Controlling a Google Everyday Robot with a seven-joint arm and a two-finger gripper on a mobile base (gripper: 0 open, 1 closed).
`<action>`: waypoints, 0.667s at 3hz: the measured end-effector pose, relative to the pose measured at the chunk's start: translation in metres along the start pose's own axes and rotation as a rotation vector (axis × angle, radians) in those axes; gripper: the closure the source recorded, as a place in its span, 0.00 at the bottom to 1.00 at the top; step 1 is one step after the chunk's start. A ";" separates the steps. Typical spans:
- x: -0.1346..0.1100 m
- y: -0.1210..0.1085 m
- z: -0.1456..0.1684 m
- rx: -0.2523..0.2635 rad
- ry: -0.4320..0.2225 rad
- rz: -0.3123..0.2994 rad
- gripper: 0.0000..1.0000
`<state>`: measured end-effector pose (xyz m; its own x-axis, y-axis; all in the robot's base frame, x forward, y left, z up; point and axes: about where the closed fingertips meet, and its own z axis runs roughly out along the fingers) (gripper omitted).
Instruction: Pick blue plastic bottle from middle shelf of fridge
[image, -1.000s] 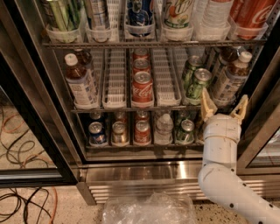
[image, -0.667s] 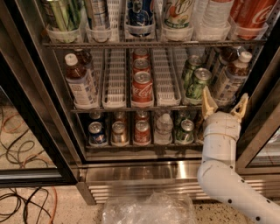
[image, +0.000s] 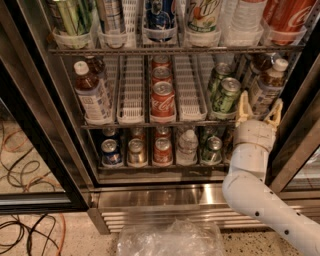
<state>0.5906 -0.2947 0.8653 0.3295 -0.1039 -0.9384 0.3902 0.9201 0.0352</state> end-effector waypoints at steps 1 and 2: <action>0.001 -0.001 0.012 0.025 -0.010 0.004 0.30; 0.000 0.003 0.017 0.016 -0.018 0.007 0.31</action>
Offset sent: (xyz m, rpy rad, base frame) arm 0.0164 -0.0053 0.0031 0.0102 -0.0200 -0.0260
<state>0.6062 -0.2982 0.8708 0.3481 -0.1044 -0.9316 0.4017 0.9145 0.0476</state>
